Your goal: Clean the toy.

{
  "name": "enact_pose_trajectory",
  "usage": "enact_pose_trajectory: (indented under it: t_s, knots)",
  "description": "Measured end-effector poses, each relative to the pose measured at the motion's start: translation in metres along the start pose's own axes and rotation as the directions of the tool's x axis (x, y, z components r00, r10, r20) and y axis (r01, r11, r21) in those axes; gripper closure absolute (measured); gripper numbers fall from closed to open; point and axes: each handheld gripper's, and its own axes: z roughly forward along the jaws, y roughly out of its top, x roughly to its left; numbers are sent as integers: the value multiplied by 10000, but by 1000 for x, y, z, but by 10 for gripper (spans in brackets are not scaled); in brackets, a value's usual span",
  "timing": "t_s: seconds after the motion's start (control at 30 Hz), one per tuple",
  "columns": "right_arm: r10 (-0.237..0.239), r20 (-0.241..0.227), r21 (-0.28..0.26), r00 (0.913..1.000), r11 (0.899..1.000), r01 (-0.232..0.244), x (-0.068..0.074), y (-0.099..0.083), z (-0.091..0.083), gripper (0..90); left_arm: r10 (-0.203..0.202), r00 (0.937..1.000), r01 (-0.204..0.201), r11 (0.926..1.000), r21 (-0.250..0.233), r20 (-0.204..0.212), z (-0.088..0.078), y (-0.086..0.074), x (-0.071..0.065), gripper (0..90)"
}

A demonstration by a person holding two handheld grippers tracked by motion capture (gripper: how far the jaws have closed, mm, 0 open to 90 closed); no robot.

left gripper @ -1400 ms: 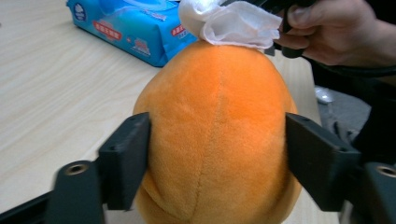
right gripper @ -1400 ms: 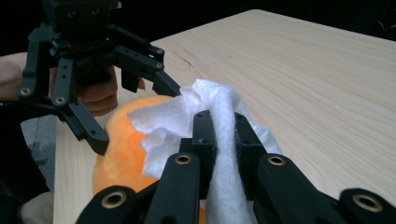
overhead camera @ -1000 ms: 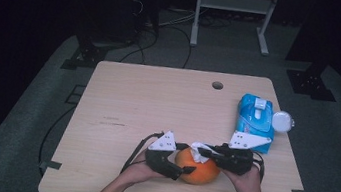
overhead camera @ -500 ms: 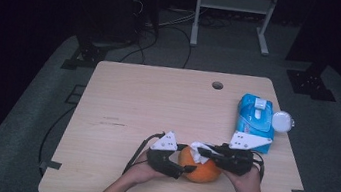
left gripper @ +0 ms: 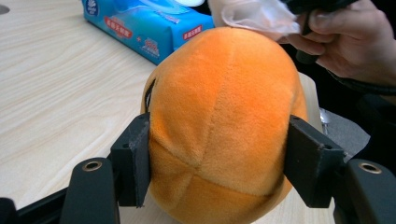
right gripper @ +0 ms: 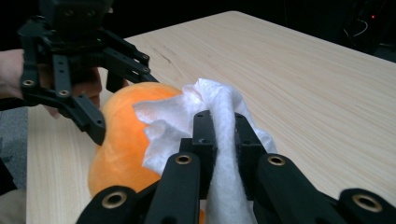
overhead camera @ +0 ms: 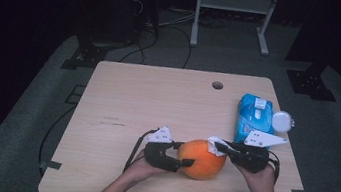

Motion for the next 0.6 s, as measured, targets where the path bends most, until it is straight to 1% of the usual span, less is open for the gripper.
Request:
enact_pose_trajectory:
  t_s: [0.07, 0.13, 0.2, 0.23, 0.3, 0.33, 0.4, 0.47, 0.53, 0.6]
  knots:
    - [-232, -36, 14, 9997, 9997, 232, 6, 3, 3, 821, -49, 10000, 49, 10000, 16, -84, -1, 0, 0, 333]
    - [-339, -267, -85, 9991, 9994, 337, 12, 6, 6, 820, -176, 9998, 175, 9998, -31, -136, -1, 0, 2, 333]
    - [-365, -664, -257, 9971, 9991, 348, 18, 8, 8, 819, -367, 9990, 363, 9993, -134, -262, -1, 0, 3, 334]
    - [-471, -819, -254, 9955, 9987, 452, 22, 9, 10, 818, -396, 9986, 391, 9991, -158, -344, -2, -1, 4, 333]
    - [-844, -762, -127, 9935, 9964, 837, 28, 11, 14, 815, -486, 9983, 480, 9987, -184, -332, -2, -2, 6, 333]
    - [-845, -764, -118, 9935, 9964, 839, 28, 11, 15, 816, -489, 9983, 483, 9986, -200, -324, -3, -2, 6, 332]
    - [-653, -767, -197, 9949, 9978, 639, 22, 10, 15, 817, -415, 9986, 408, 9989, -208, -339, -2, -2, 5, 331]
    - [-510, -612, -240, 9968, 9985, 496, 15, 7, 13, 817, -389, 9987, 382, 9991, -208, -340, -2, -1, 4, 331]
    - [-167, -350, -290, 9992, 9995, 157, 6, 3, 9, 817, -439, 9985, 432, 9988, -227, -313, -2, -2, 5, 330]
    - [154, -89, -273, 9998, 9995, -156, -5, -1, 6, 817, -416, 9987, 409, 9989, -229, -306, -2, -2, 4, 327]
